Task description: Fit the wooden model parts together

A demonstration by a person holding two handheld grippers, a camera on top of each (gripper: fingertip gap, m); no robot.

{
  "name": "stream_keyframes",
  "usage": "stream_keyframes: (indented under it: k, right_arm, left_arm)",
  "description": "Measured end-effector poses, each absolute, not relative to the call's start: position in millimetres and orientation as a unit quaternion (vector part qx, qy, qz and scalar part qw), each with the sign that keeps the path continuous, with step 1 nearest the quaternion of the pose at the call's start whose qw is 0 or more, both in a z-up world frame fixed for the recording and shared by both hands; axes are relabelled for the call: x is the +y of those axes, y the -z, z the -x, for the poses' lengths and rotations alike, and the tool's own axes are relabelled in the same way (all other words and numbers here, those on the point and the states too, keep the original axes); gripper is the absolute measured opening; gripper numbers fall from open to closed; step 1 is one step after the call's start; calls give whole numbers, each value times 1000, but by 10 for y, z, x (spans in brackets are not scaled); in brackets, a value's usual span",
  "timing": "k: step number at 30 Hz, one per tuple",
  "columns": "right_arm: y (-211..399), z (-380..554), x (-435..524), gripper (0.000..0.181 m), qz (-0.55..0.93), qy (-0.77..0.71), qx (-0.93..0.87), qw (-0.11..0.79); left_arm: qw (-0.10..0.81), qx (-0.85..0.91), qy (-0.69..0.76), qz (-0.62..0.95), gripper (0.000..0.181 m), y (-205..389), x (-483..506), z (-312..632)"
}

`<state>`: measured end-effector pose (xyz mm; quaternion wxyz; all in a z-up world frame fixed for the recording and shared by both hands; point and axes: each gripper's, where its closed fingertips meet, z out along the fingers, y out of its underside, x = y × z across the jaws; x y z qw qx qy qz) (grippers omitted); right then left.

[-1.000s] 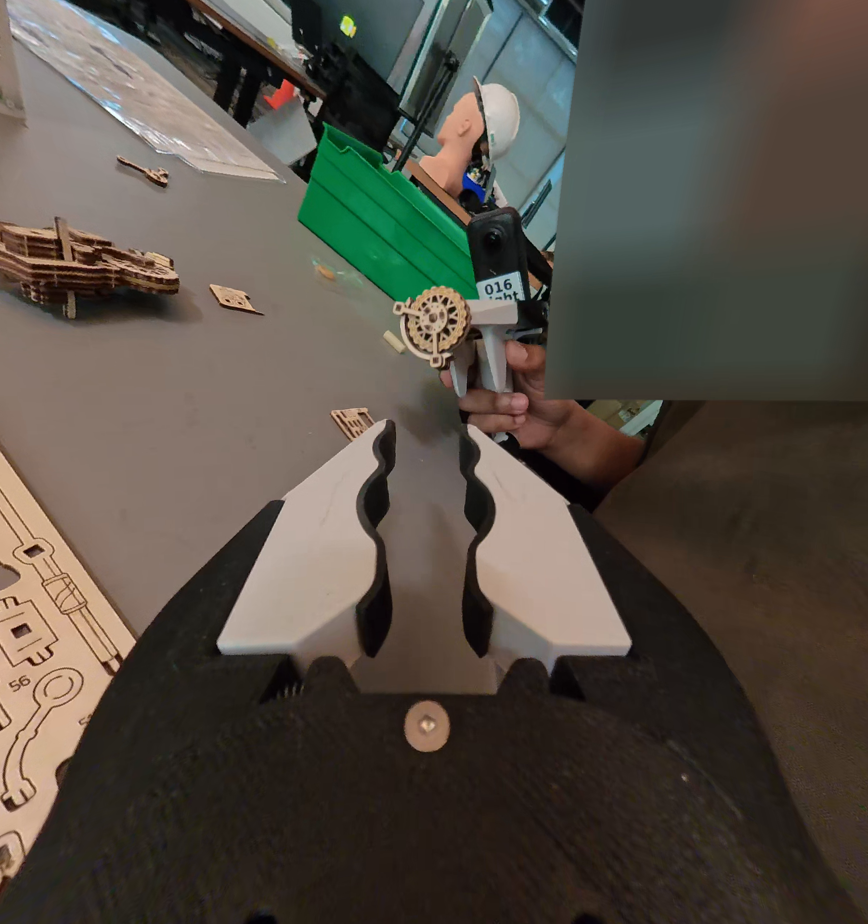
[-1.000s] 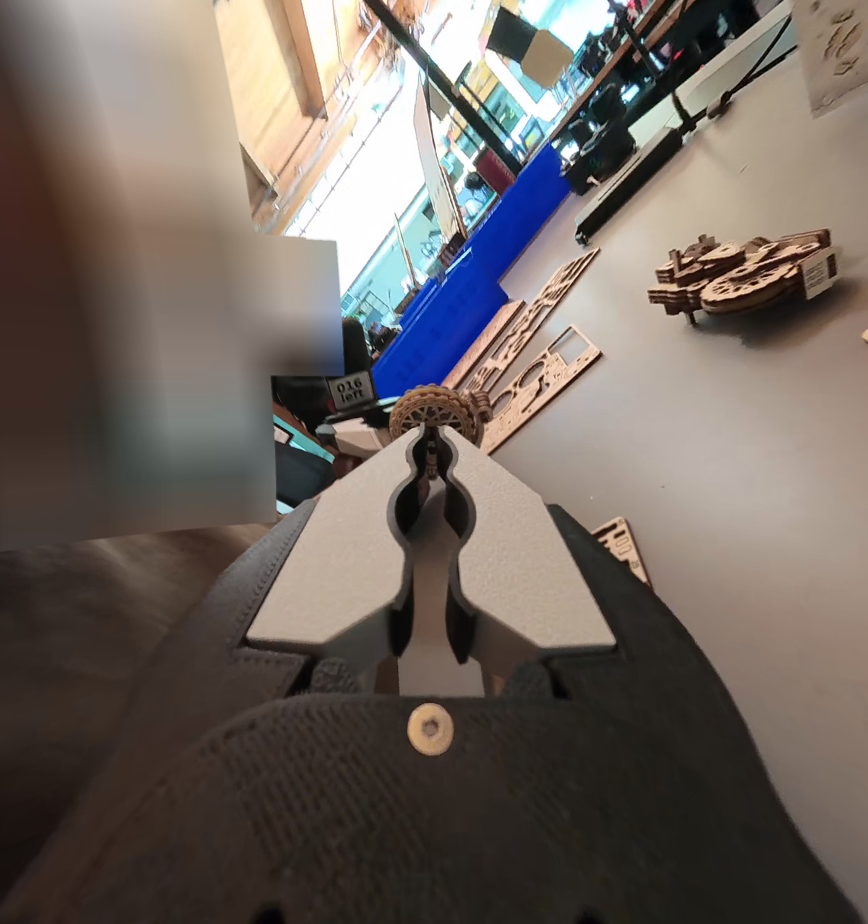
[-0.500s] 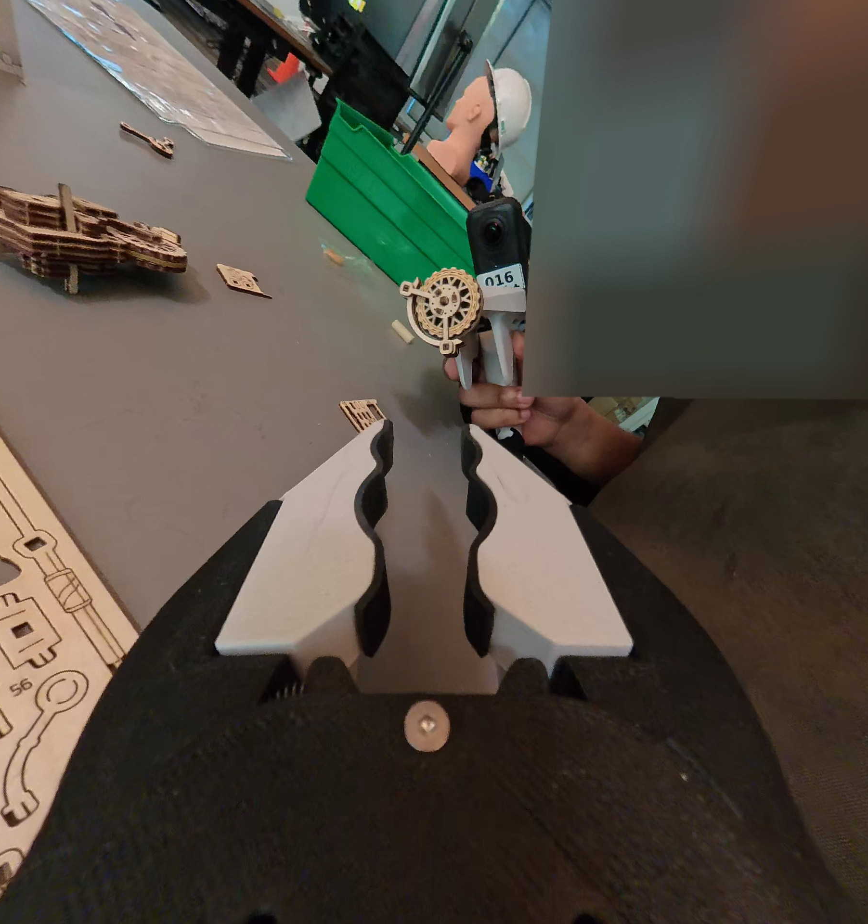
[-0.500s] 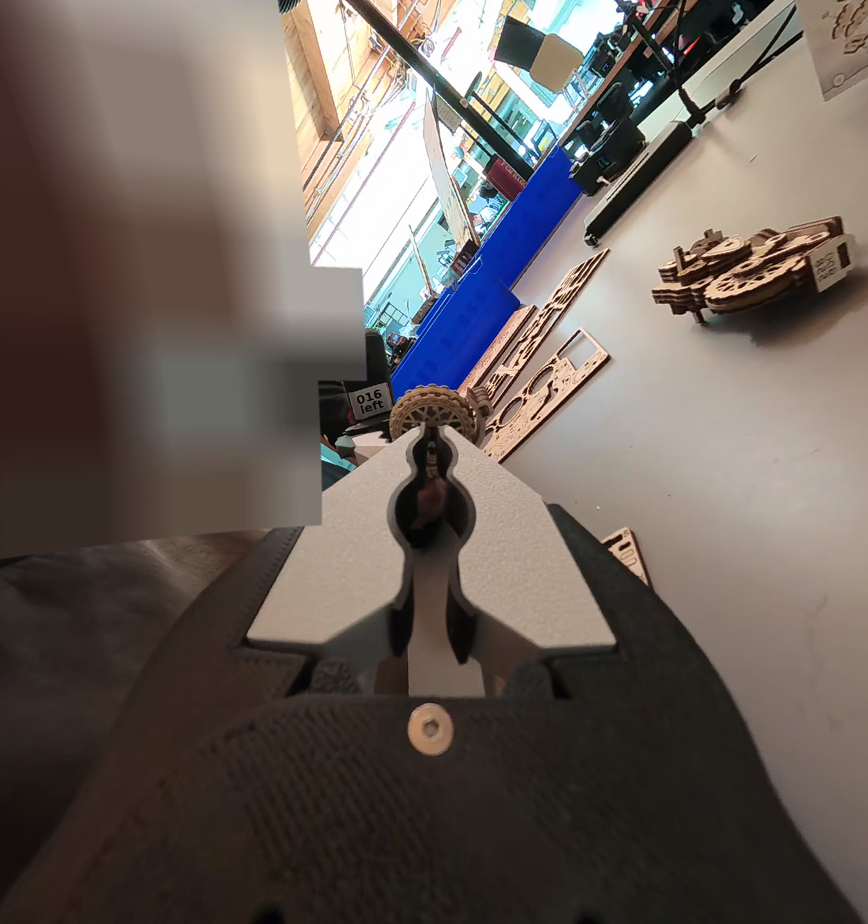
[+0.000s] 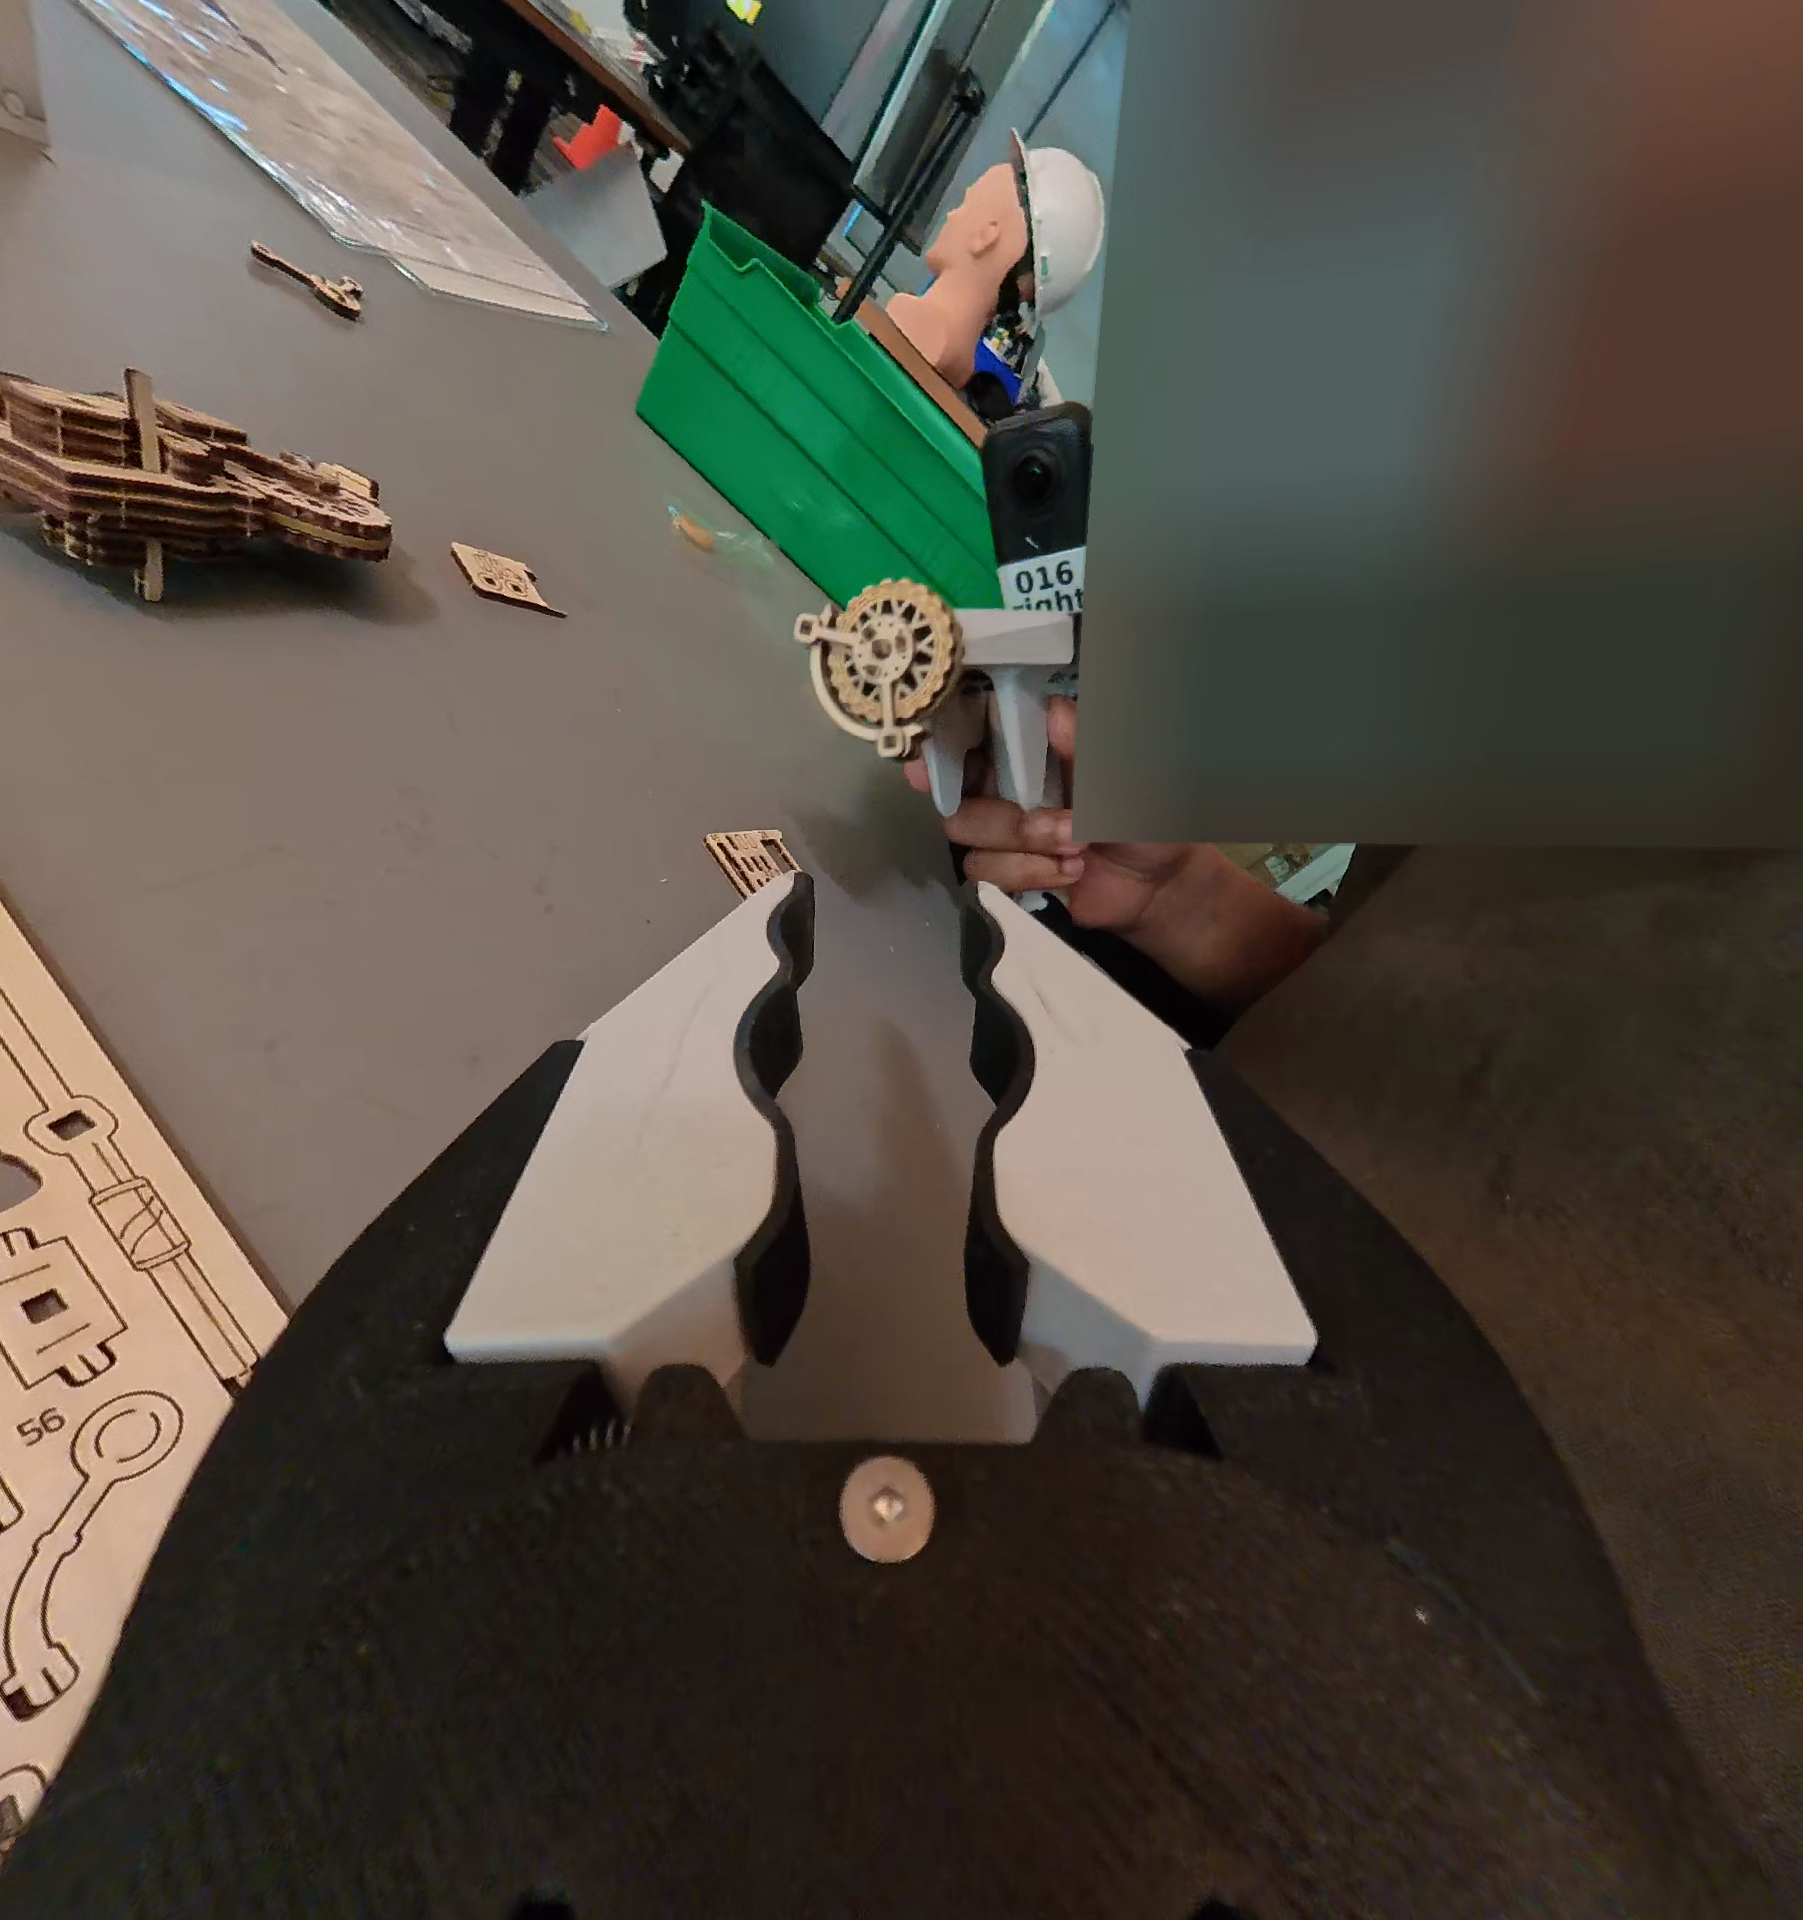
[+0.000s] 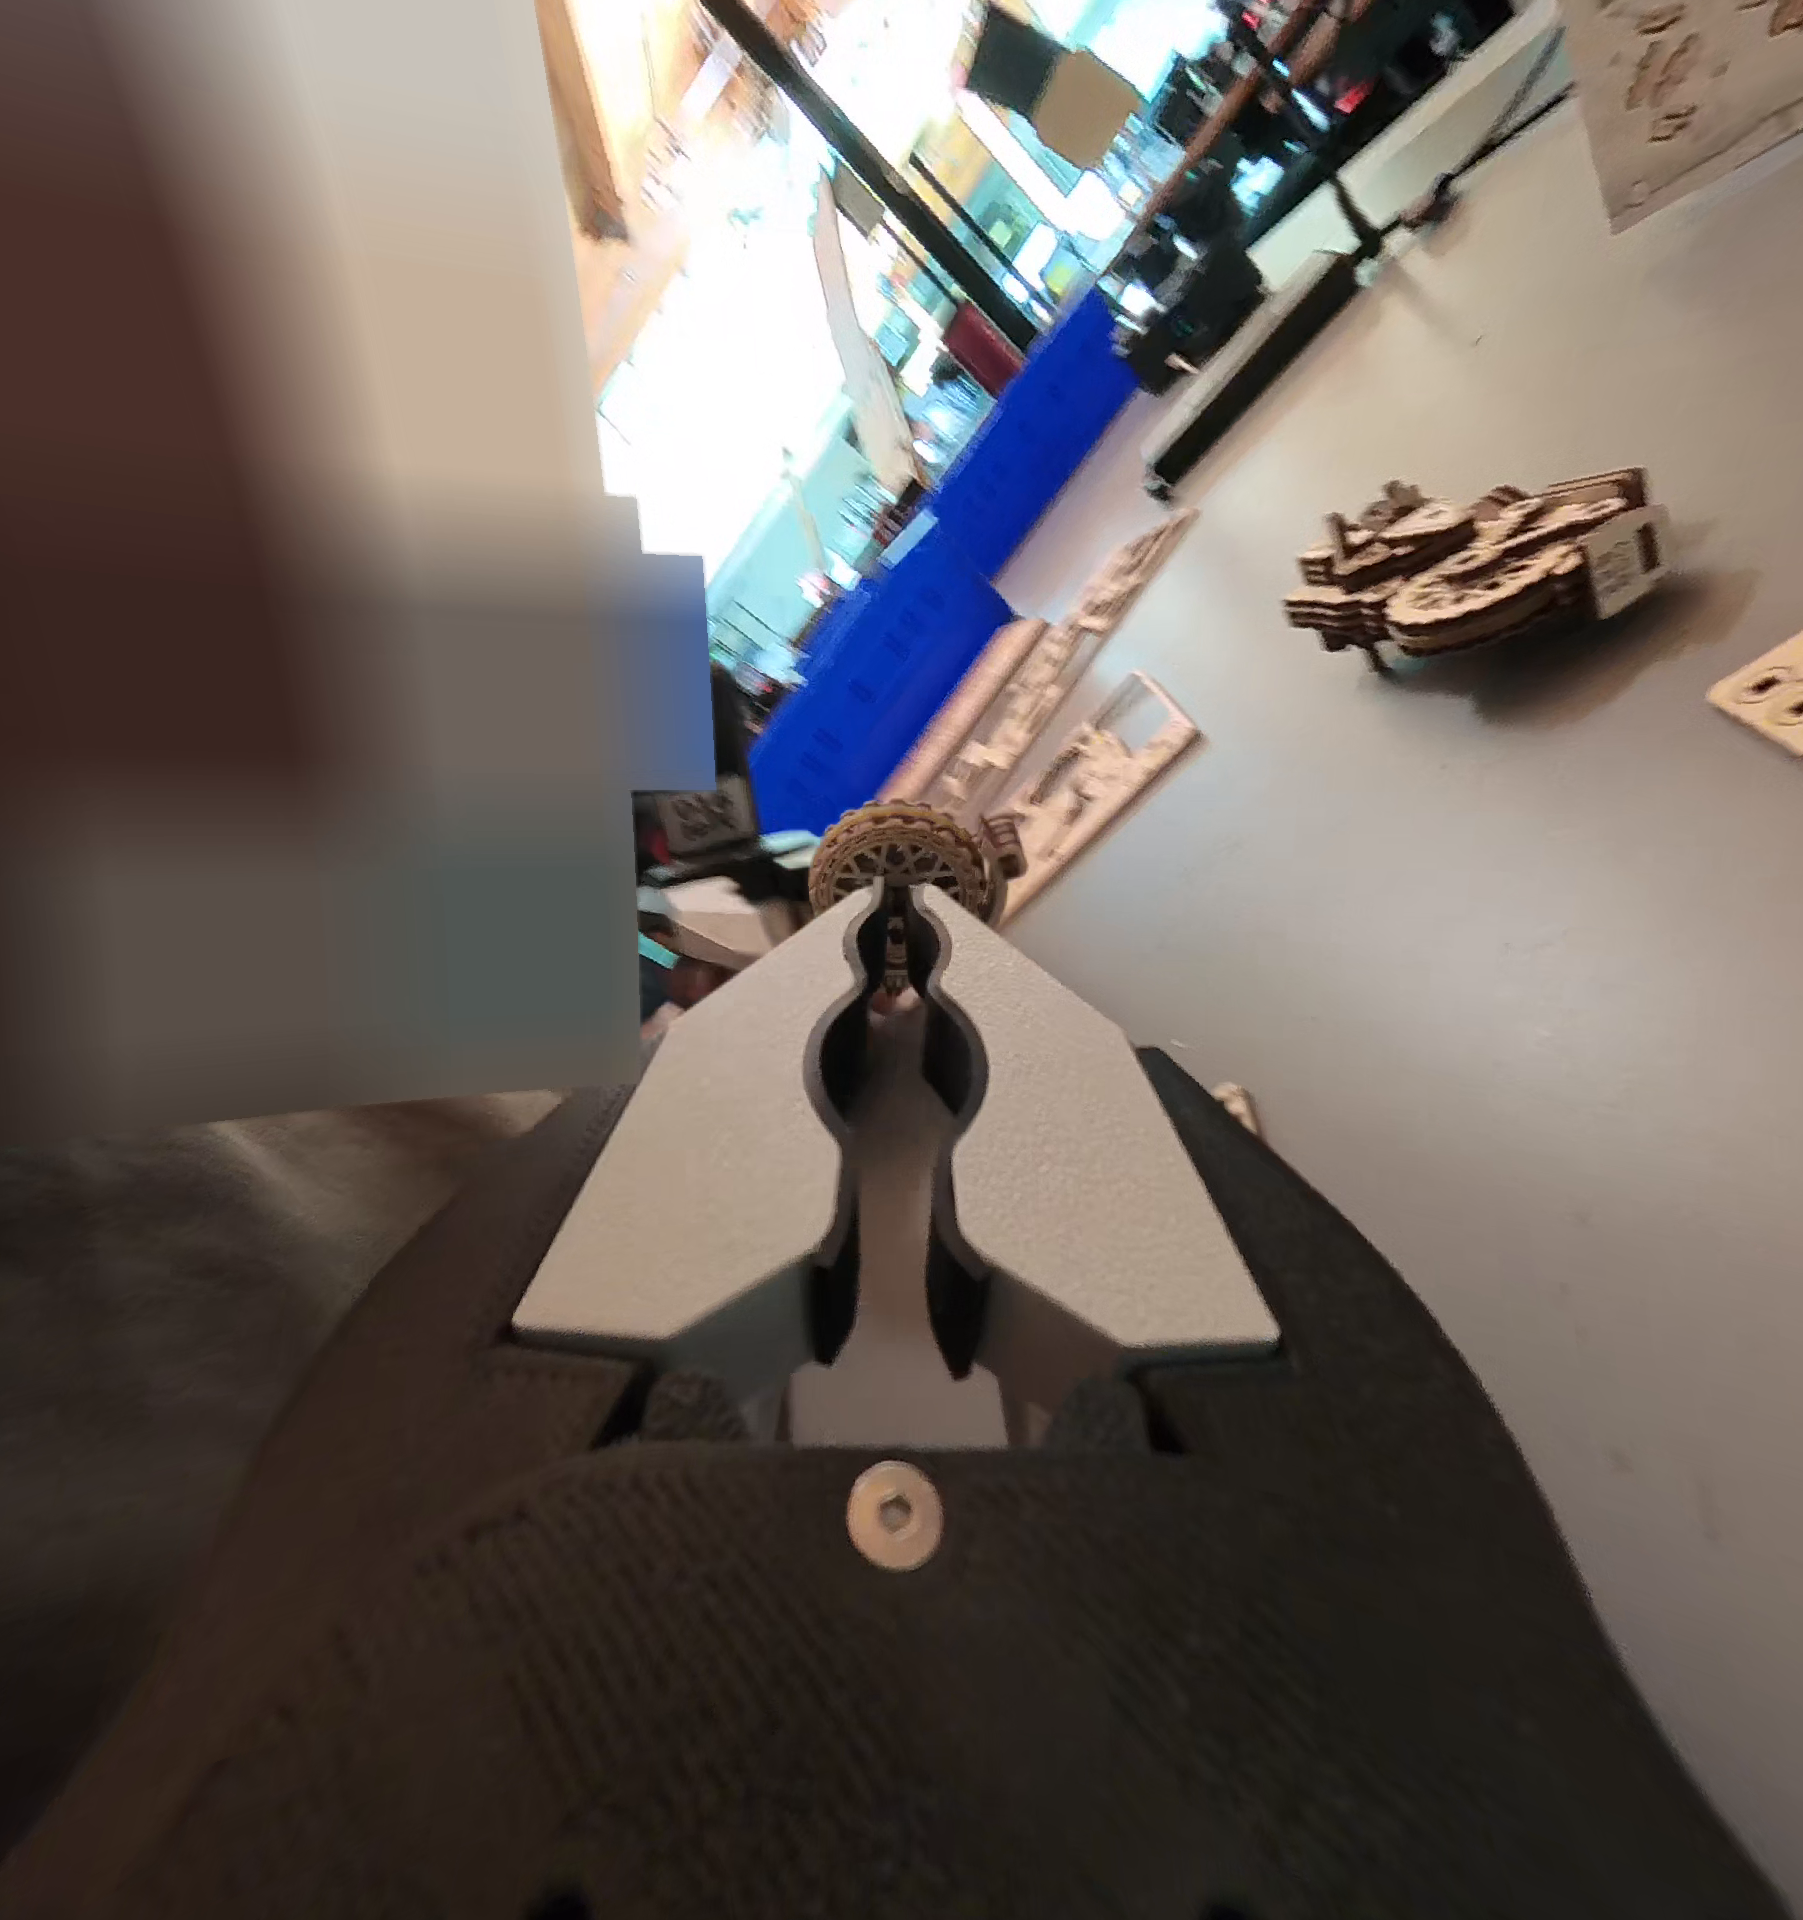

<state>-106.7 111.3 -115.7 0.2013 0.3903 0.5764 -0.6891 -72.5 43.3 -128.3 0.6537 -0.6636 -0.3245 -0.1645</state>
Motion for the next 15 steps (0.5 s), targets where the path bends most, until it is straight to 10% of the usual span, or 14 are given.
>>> stream_keyframes:
  k: [1, 15]
  right_arm:
    - [1175, 1061, 1095, 0, -387, 684, 588, 190]
    - [1129, 847, 959, 0, -321, 679, 647, 131]
  left_arm:
    - [654, -325, 166, 663, 26, 1279, 434, 724]
    - [646, -319, 164, 674, 26, 1309, 495, 671]
